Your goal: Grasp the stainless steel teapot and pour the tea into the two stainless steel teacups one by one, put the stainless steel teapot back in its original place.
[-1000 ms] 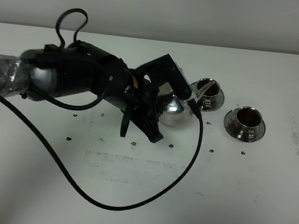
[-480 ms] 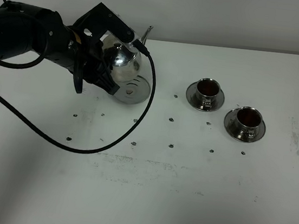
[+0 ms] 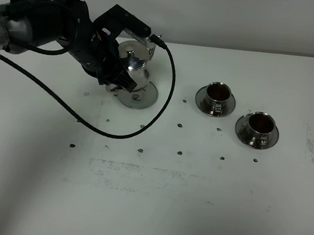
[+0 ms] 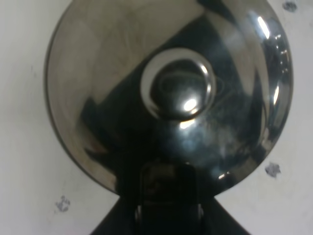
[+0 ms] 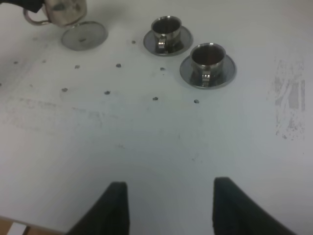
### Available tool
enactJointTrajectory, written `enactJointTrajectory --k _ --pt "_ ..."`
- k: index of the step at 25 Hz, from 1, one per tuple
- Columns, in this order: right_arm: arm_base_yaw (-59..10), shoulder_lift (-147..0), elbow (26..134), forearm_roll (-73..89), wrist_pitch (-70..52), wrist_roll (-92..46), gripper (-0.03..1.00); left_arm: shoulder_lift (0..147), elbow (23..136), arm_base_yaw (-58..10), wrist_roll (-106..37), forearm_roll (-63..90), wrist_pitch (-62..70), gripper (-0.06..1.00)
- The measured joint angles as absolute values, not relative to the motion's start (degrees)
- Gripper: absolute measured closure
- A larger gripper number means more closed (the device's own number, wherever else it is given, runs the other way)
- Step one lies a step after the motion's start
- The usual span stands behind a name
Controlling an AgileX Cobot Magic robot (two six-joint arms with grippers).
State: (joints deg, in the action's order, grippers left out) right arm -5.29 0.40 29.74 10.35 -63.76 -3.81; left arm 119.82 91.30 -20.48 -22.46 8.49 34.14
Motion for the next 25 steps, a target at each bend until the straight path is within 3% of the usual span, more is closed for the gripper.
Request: enactJointTrajectory --k 25 --pt "-5.3 0.4 29.7 10.4 -63.7 -3.8 0.58 125.6 94.3 -21.9 -22.0 8.7 34.8 0.7"
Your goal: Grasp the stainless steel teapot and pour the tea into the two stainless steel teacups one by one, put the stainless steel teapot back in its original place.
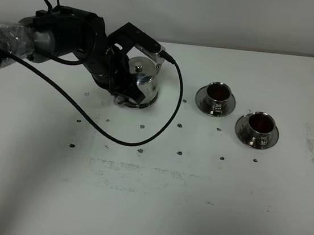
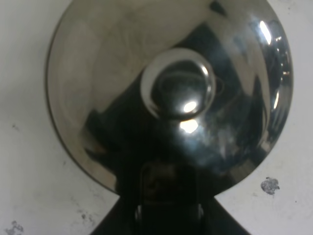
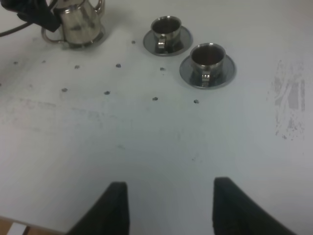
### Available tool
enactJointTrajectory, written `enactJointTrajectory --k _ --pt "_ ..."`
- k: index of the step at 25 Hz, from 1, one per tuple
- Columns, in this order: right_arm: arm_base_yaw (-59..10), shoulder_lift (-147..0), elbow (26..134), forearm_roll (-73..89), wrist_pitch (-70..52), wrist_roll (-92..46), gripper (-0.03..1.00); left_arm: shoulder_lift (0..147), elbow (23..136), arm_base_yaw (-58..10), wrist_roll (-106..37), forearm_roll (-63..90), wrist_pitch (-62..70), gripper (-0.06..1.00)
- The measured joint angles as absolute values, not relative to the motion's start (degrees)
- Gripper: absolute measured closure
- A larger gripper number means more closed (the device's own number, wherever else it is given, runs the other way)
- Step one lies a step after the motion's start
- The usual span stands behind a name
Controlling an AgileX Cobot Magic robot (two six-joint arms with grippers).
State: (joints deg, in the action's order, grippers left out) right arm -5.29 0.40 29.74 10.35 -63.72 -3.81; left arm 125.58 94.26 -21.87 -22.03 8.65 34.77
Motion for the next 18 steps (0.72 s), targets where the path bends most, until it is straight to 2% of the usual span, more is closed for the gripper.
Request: enactJointTrajectory --k 18 --pt "-5.3 0.4 29.7 10.4 -63.7 -3.8 0.58 125.6 94.3 -21.9 -22.0 7.4 34.7 0.7"
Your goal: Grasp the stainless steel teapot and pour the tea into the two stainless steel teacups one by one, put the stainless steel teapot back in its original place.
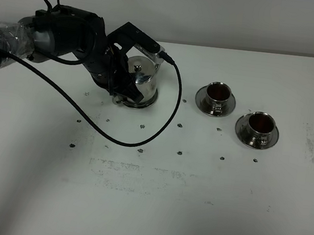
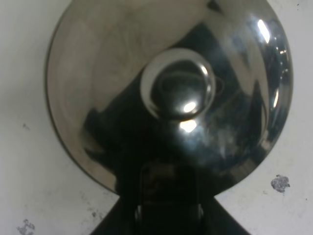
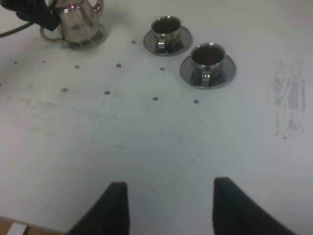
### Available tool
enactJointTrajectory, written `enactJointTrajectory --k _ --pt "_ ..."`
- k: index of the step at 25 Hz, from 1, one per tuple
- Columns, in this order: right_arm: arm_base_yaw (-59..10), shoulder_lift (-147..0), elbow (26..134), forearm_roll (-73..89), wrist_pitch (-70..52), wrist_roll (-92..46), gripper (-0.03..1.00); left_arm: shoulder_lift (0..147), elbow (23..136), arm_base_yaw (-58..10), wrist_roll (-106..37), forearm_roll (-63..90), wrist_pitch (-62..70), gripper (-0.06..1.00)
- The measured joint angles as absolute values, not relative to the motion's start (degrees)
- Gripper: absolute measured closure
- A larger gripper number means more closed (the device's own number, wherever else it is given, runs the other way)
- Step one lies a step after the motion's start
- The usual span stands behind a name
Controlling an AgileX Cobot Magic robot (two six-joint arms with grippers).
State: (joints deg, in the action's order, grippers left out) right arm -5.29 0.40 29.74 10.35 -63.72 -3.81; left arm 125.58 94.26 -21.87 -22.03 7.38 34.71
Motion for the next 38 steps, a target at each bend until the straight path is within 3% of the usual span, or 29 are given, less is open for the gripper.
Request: enactJointTrajectory --k 24,32,38 --pt "-5.3 0.4 29.7 10.4 -63.7 -3.8 0.58 126.4 94.3 -21.9 -21.7 6.5 33.5 0.69" --pt "-5.3 0.4 29.7 10.4 -63.7 -3.8 0.58 125.5 94.3 -21.9 -21.7 7.3 34.1 0.38" --pt "-5.3 0.4 29.7 10.4 -63.7 -3.8 0.58 120.8 94.3 -21.9 -21.7 7.3 37.1 0.33"
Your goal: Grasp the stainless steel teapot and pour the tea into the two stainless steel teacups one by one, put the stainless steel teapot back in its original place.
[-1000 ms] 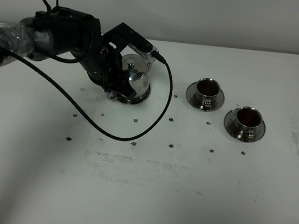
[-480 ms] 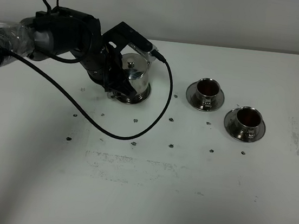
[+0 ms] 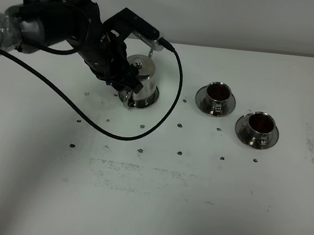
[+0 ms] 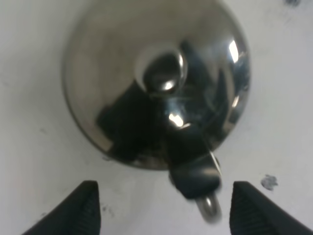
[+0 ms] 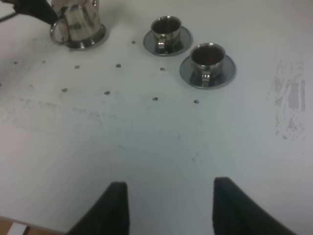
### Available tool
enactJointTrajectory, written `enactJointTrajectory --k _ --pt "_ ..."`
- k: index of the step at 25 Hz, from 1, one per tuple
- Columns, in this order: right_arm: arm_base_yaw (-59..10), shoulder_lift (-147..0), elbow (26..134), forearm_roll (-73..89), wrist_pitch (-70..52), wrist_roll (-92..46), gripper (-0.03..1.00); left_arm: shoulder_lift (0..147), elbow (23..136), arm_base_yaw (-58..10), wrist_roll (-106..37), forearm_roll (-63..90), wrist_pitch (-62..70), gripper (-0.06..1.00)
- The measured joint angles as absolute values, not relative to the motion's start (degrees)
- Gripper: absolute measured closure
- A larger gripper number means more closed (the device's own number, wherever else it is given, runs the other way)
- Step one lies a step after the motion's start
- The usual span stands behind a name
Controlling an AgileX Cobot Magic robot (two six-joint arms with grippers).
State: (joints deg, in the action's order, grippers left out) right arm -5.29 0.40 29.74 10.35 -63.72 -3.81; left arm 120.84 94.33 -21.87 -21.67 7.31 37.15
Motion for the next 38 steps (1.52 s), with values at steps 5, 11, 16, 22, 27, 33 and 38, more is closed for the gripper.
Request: enactJointTrajectory --k 5,11,16,22,27,33,38 --pt "-5.3 0.4 29.7 10.4 -63.7 -3.8 0.58 114.6 94.3 -21.9 -21.7 7.3 39.6 0.33" --pt "-5.3 0.4 29.7 10.4 -63.7 -3.8 0.58 105.1 94.3 -21.9 -21.7 7.3 39.7 0.33" --pt "-5.3 0.4 29.7 10.4 -63.7 -3.8 0.58 100.4 94.3 -21.9 -21.7 7.3 39.9 0.33" --pt "-5.3 0.4 29.7 10.4 -63.7 -3.8 0.58 100.0 94.3 -21.3 -19.2 8.8 42.0 0.33" --pt "-5.3 0.4 29.7 10.4 -63.7 -3.8 0.58 97.5 94.3 -19.6 -14.8 9.6 47.4 0.33" --pt "-5.3 0.4 29.7 10.4 -63.7 -3.8 0.58 88.3 94.3 -15.0 -11.4 6.3 64.3 0.33" --pt "-5.3 0.4 29.7 10.4 -63.7 -3.8 0.58 81.7 93.8 -11.1 -9.5 0.7 68.2 0.33"
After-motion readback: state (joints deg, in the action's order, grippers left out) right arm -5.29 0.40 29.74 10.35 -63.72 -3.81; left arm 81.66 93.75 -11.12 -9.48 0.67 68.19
